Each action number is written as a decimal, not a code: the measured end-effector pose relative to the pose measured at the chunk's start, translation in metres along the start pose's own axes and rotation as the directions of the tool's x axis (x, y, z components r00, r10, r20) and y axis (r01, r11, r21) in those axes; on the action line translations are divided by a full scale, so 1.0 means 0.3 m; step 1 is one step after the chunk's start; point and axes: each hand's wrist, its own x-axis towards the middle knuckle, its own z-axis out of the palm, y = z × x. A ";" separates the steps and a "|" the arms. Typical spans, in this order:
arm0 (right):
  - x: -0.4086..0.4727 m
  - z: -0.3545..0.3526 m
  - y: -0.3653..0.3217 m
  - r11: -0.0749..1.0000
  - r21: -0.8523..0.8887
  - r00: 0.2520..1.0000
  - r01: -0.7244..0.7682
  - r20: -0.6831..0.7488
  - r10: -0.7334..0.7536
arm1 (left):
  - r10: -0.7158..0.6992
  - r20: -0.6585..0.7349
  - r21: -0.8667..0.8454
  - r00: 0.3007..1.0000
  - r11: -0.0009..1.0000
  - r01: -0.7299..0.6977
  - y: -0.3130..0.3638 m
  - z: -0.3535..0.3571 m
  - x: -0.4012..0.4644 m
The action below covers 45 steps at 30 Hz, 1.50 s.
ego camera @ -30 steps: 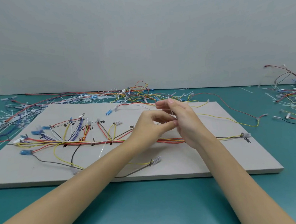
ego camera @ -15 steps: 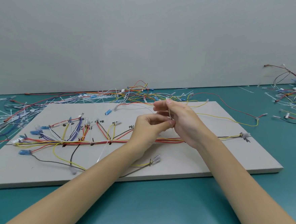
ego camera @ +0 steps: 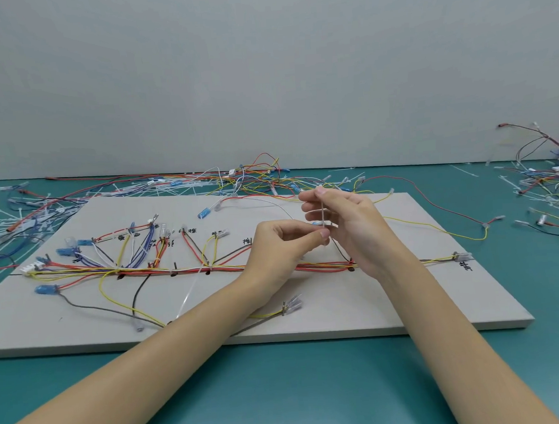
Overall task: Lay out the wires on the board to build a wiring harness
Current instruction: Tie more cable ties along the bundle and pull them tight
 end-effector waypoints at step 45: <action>0.029 -0.062 0.007 1.000 0.015 0.979 0.011 -0.204 -0.008 | 0.010 -0.012 0.101 1.000 0.995 -0.009 -0.023 -0.009 0.012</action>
